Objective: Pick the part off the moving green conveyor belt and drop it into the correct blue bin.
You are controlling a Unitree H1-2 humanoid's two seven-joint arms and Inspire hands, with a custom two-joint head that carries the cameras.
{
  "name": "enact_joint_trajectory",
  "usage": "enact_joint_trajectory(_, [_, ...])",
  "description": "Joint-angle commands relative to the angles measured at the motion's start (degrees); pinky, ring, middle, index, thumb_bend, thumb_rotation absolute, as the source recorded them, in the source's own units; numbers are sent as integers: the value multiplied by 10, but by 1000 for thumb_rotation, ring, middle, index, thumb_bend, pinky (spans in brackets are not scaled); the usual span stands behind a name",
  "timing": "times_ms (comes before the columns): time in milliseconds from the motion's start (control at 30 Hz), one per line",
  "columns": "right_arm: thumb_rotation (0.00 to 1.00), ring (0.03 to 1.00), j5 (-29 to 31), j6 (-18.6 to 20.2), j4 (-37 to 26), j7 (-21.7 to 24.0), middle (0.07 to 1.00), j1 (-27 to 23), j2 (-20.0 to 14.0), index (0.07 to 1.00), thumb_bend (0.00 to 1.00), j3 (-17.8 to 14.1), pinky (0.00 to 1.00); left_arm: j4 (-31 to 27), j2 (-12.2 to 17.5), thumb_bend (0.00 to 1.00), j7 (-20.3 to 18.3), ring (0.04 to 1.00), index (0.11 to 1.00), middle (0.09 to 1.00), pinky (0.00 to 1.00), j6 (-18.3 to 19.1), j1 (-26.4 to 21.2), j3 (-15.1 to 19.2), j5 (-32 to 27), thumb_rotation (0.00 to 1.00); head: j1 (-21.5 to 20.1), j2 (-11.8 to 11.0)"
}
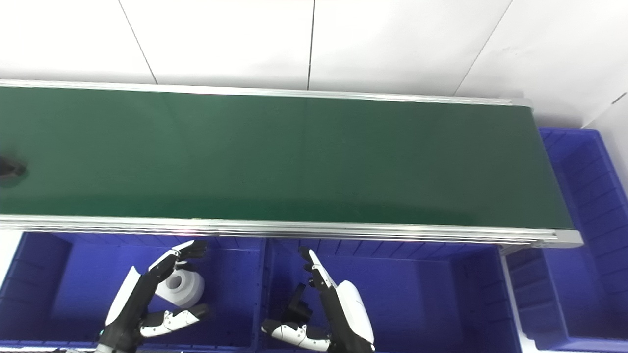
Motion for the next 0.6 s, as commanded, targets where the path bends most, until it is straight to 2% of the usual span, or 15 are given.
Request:
enact_joint_trajectory(0, [459, 890, 1, -25, -9, -4, 935, 0, 19, 967, 856, 13, 799, -5, 10, 776, 16, 769, 801, 808, 662, -16, 0, -1, 13, 552, 1, 0])
enact_joint_trajectory(167, [447, 897, 4, -27, -10, -4, 939, -1, 16, 972, 851, 11, 810, -4, 5, 787, 22, 764, 792, 800, 664, -16, -1, -3, 17, 542, 19, 1])
enact_joint_trajectory(567, [484, 891, -11, -27, -9, -9, 940, -4, 15, 978, 847, 11, 796, -3, 4, 798, 19, 762, 789, 799, 664, -16, -1, 0, 19, 528, 18, -2])
